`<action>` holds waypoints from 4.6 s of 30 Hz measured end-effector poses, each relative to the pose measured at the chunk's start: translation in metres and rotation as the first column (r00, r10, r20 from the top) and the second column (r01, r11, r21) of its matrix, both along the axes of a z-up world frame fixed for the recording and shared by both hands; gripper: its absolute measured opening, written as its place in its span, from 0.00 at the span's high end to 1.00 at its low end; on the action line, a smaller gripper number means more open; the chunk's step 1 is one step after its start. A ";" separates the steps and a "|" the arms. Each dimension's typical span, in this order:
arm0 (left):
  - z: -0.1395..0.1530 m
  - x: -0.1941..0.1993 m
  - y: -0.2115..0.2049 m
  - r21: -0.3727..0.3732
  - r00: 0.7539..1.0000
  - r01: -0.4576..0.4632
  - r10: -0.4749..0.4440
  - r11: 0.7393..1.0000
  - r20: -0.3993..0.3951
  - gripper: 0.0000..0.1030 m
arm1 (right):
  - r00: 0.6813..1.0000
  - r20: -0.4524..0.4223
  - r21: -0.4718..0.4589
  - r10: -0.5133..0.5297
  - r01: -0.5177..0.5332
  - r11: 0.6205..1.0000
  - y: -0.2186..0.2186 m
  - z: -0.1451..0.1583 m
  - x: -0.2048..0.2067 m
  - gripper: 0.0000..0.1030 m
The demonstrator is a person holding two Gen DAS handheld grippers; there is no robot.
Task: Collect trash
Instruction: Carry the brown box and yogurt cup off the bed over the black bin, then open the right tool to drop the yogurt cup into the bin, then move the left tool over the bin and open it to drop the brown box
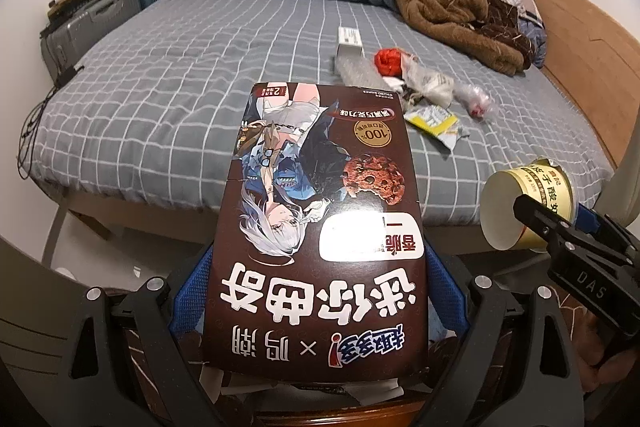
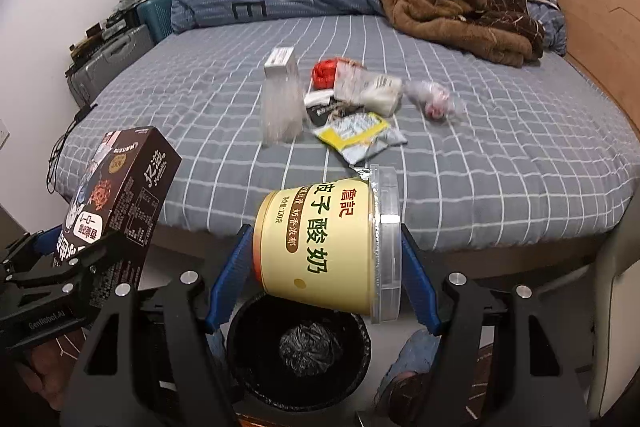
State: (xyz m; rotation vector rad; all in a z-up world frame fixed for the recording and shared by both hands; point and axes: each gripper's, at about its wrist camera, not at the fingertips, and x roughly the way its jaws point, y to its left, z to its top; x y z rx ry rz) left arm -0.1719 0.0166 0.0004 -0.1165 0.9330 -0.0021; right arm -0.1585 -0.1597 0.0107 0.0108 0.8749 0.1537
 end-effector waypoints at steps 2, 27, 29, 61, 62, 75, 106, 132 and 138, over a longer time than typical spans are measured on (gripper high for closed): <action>-0.004 -0.003 0.000 0.005 1.000 0.004 -0.004 1.000 -0.006 0.14 | 1.000 -0.013 0.001 0.003 -0.003 1.000 0.000 -0.006 -0.002 0.35; -0.122 -0.003 0.012 0.036 0.971 0.018 -0.009 0.999 -0.237 0.14 | 0.956 -0.287 0.021 0.065 -0.062 0.998 0.026 -0.123 -0.006 0.35; -0.134 -0.001 0.015 0.027 0.966 0.021 -0.013 0.999 -0.259 0.14 | 0.947 -0.314 0.019 0.070 -0.067 0.998 0.029 -0.137 -0.002 0.35; -0.238 0.027 0.040 0.082 0.916 -0.007 0.039 0.997 -0.400 0.14 | 0.834 -0.549 0.041 0.064 -0.049 0.998 0.064 -0.266 0.031 0.35; -0.238 0.027 0.041 0.078 0.914 -0.011 0.042 0.997 -0.403 0.14 | 0.831 -0.552 0.039 0.062 -0.049 0.998 0.063 -0.268 0.032 0.35; -0.235 0.028 0.042 0.082 0.909 -0.027 0.059 0.996 -0.412 0.14 | 0.832 -0.550 0.035 0.068 -0.058 0.998 0.067 -0.277 0.036 0.12; -0.231 0.025 -0.043 -0.030 0.900 0.164 -0.162 0.986 -0.404 0.14 | 0.903 -0.397 -0.119 -0.163 0.125 0.985 -0.070 -0.220 0.031 0.07; -0.275 0.047 -0.050 -0.016 0.862 0.198 -0.182 0.980 -0.473 0.12 | 0.877 -0.450 -0.098 -0.165 0.135 0.986 -0.077 -0.248 0.030 0.07; -0.276 0.048 -0.051 -0.018 0.864 0.186 -0.173 0.982 -0.472 0.06 | 0.877 -0.456 -0.103 -0.153 0.119 0.988 -0.070 -0.249 0.032 0.07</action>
